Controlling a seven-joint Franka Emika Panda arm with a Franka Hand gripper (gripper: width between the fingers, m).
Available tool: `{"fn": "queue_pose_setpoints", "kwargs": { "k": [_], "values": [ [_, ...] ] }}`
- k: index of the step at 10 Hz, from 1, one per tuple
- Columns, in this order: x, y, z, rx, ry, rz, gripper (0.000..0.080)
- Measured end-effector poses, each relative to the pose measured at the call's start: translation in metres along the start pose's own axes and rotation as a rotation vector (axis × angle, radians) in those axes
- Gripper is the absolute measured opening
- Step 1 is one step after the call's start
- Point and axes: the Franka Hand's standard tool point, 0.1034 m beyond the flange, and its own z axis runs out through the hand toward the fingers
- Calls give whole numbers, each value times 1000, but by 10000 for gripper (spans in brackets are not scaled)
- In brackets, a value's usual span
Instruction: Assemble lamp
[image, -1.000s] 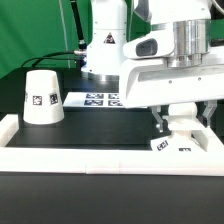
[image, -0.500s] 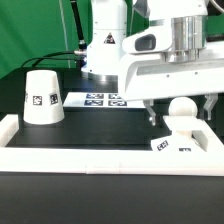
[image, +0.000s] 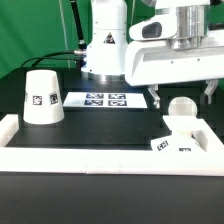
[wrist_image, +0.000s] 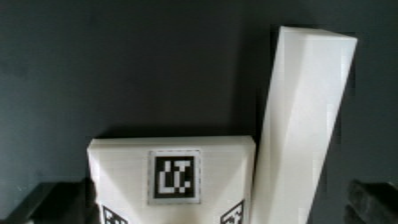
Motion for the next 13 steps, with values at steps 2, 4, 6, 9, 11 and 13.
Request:
{"fn": "queue_pose_setpoints", "kwargs": {
  "k": [2,4,6,9,11,13],
  "values": [
    [-1,0,0,0,-1,0,699],
    [-14,-11,7,2,4,20,699],
    [-25,-28,12,4,-4,4,699],
    [-29,-31,14,3,-13,-6,699],
    [-31,-30,14,1,-43,-11,699],
    [-47,-29,16,-8,-185,-11,699]
  ]
}}
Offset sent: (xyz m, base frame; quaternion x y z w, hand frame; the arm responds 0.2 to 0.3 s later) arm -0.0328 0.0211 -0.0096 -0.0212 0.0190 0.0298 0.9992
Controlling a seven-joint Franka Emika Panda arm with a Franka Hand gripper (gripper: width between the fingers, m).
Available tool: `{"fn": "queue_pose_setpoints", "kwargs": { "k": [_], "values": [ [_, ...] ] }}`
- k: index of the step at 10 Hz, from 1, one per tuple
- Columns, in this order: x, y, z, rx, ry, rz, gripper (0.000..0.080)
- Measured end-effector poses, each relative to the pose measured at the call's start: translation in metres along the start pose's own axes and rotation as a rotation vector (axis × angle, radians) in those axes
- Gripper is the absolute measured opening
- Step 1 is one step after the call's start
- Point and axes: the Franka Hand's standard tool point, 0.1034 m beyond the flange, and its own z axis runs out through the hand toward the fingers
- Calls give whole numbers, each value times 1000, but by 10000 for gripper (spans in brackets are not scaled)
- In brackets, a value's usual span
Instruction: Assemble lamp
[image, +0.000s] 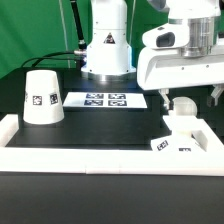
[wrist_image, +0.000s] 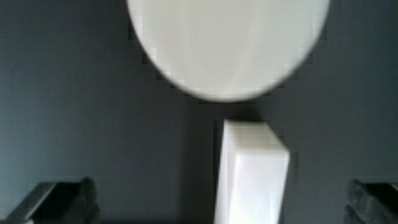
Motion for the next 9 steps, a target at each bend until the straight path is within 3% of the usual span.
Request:
{"fn": "queue_pose_setpoints", "kwargs": {
  "k": [2,7,9],
  "values": [
    [-10,2,2,-5,-133,1,699],
    [-13,5,2,-4,-465,12,699],
    [-21,6,6,-5,-592,14,699]
  ]
}}
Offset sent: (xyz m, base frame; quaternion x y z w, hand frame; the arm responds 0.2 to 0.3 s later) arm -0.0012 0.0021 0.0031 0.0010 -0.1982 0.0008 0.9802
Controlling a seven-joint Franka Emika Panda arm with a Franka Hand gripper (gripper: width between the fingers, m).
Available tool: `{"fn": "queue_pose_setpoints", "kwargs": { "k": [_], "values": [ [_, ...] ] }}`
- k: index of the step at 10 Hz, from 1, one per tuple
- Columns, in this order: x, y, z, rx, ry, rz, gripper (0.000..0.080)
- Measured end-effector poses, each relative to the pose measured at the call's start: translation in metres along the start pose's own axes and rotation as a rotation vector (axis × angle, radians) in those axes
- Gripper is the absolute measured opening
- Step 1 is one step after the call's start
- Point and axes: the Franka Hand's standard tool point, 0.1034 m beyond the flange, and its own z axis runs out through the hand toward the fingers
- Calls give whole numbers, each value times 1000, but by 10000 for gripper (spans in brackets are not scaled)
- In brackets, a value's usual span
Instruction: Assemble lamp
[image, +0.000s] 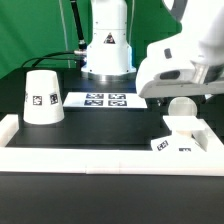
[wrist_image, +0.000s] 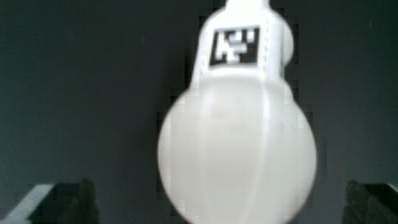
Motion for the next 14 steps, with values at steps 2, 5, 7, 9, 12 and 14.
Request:
{"fn": "queue_pose_setpoints", "kwargs": {
  "k": [2,5,7,9,12,14],
  "values": [
    [3,0,7,0,-124,6,699],
    [1,-3,20,-12,-345,21,699],
    [6,-3,22,-11,-329,20,699],
    [7,-3,25,-11,-323,21,699],
    [6,-3,32,-11,-291,22,699],
    [5,-3,33,-14,-295,32,699]
  ]
}}
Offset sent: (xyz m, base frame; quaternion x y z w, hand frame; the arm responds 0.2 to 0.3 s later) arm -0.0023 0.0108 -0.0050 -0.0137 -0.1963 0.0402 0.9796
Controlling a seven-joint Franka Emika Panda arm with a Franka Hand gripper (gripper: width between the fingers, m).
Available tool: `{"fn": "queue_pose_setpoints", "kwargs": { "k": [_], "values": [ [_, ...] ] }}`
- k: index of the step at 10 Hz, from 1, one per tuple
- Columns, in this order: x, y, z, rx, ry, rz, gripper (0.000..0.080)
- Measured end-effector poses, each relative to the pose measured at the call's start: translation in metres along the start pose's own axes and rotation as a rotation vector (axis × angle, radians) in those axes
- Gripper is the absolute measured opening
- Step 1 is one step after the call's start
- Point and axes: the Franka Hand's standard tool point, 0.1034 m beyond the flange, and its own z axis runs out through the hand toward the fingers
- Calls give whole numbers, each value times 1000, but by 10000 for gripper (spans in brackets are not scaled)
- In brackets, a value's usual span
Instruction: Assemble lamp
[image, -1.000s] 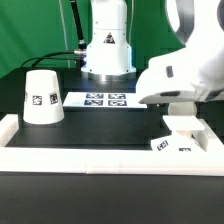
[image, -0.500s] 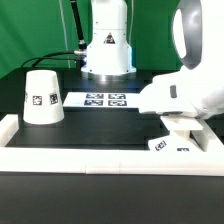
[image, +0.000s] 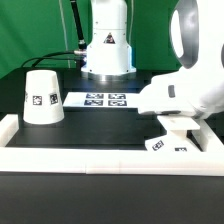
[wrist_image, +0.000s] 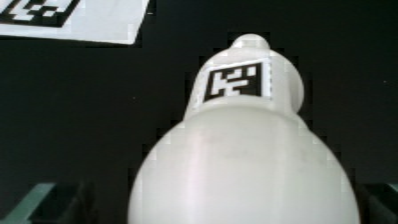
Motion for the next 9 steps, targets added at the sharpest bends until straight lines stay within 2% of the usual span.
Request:
{"fn": "queue_pose_setpoints", "kwargs": {
  "k": [2,3,8,9],
  "values": [
    [0,0,0,0,-1,18,687],
    [0,0,0,1,-1,19,576],
    [0,1,-1,1,0,3,576],
    [-5,5,-10,7,2,-37,576]
  ]
}}
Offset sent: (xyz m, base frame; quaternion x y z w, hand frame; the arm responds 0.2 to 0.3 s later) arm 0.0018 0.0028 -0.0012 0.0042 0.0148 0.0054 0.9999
